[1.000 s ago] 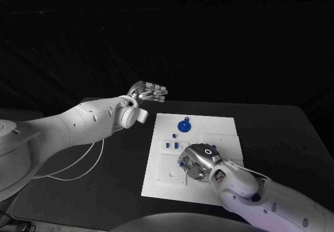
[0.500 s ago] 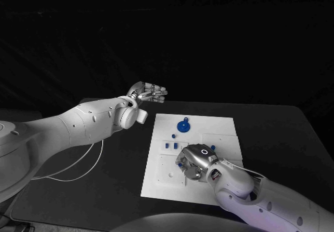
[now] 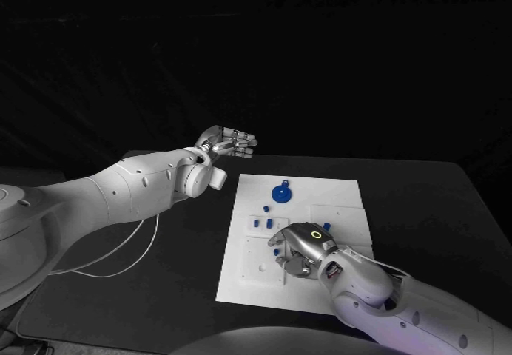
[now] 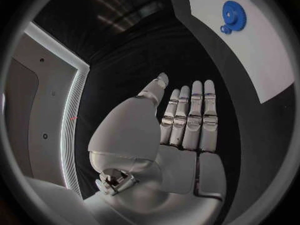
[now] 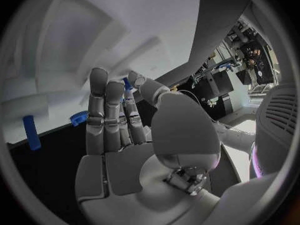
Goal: Assemble the parts on the task board
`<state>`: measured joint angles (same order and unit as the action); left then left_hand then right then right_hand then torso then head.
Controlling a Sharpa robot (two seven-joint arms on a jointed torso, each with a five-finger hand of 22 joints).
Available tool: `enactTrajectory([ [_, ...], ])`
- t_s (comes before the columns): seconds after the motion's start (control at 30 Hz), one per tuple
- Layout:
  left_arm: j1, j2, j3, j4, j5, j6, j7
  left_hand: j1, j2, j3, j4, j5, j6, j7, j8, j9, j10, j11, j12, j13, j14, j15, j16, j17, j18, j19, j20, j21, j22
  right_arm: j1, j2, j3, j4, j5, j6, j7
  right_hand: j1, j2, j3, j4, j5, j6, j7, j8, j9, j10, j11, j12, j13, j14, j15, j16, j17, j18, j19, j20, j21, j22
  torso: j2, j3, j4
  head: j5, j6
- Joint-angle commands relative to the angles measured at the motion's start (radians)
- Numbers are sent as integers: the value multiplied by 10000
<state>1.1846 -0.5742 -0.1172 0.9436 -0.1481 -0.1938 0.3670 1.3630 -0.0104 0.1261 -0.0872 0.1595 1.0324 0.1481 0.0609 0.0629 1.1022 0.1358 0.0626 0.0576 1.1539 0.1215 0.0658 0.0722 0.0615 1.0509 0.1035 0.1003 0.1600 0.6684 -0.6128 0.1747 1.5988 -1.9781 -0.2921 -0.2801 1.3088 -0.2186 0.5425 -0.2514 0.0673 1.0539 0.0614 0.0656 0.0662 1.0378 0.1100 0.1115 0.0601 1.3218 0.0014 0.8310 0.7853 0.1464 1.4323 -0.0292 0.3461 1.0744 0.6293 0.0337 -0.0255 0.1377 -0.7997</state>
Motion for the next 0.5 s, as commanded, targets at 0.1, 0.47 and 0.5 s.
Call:
enactTrajectory([
  [0.1,-8,-10,9,2,52,144,52,12,82,-83,15,-31,-59,-28,9,-11,-45,-3,-17,4,-38,-1,-41,-6,163,35,26,48,-35,-21,-184,-10,218,322,-528,115,183,-88,-842,118,254,-197,-75,-21,4,-424,19,452,4,-162,34,302,-403,461,113,103,-288,-45,-7,-1,2,-17,10],
  [0.47,-10,-14,9,-45,52,124,72,12,82,-83,15,-31,-59,-28,9,-11,-45,-3,-17,4,-38,-1,-41,-6,163,35,26,48,-35,-13,-800,470,926,622,-759,120,132,45,-570,143,311,97,124,-24,8,76,-124,732,-16,-75,-80,669,-825,434,451,26,-481,74,-16,-5,-2,-87,85],
  [0.5,-10,-13,9,-49,52,125,73,13,83,-84,15,-31,-58,-28,9,-11,-44,-3,-17,4,-38,-1,-41,-6,163,36,26,49,-36,-12,-854,568,981,686,-730,136,30,56,-367,128,354,184,175,-23,9,354,-198,710,-20,5,-144,712,-829,389,522,-25,-457,93,-14,-6,3,-107,100],
])
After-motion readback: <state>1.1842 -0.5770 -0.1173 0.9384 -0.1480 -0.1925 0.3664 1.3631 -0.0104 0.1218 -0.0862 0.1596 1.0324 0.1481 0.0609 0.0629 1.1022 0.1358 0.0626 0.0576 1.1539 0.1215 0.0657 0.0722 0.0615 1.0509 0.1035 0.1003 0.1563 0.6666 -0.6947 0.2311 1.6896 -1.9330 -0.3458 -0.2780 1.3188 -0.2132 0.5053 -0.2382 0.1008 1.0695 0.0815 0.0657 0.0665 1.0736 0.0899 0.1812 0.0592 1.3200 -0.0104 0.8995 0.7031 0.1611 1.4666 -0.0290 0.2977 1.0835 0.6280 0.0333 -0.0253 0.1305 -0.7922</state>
